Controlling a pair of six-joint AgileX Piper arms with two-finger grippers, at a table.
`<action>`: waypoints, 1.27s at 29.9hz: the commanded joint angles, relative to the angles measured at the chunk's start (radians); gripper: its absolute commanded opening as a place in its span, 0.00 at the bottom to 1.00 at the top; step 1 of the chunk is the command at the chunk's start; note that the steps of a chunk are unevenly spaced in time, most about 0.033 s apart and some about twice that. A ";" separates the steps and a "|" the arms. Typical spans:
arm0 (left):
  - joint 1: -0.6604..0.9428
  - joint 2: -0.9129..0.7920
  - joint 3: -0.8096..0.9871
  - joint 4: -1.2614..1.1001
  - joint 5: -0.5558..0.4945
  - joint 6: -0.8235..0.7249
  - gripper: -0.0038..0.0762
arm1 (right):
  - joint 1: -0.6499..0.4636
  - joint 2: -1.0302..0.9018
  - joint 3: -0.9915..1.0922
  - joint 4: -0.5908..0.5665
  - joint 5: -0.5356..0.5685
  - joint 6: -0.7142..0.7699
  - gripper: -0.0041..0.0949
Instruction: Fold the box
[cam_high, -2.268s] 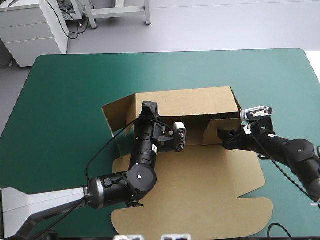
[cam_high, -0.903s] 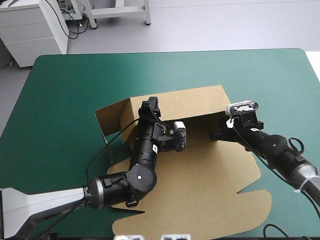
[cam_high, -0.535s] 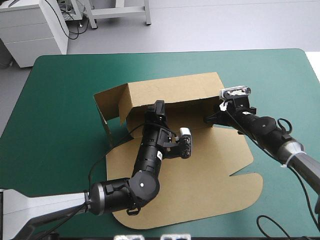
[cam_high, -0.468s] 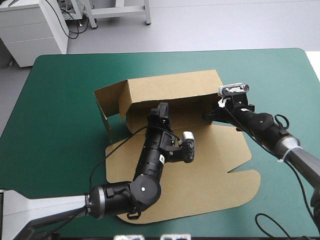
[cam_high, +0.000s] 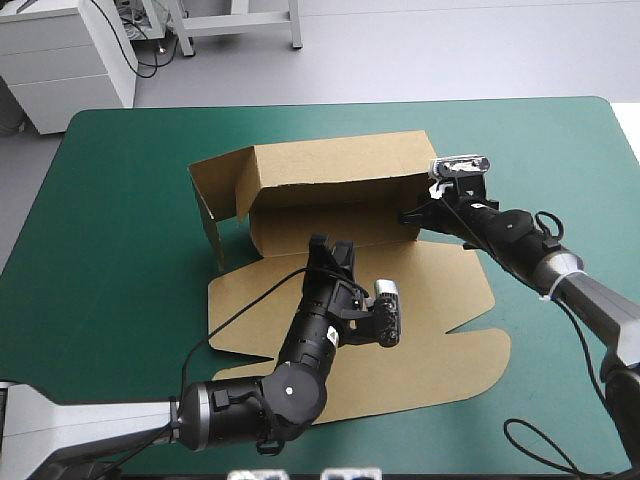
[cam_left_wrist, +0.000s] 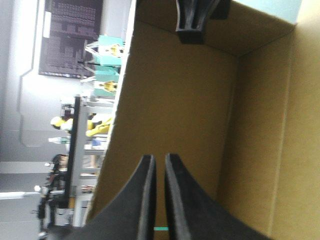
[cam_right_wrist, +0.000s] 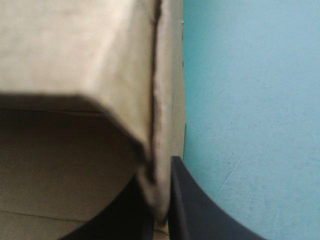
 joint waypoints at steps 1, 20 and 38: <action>0.035 -0.060 -0.103 -0.139 -0.078 0.000 0.06 | 0.002 -0.030 -0.032 0.020 0.018 0.024 0.02; 0.737 -0.324 -0.325 -1.612 -0.270 0.792 0.06 | -0.065 -0.030 -0.032 -0.217 0.095 0.218 0.02; 1.777 -0.557 0.066 -2.599 -0.048 1.430 0.06 | -0.067 -0.030 -0.032 -0.309 0.120 0.310 0.02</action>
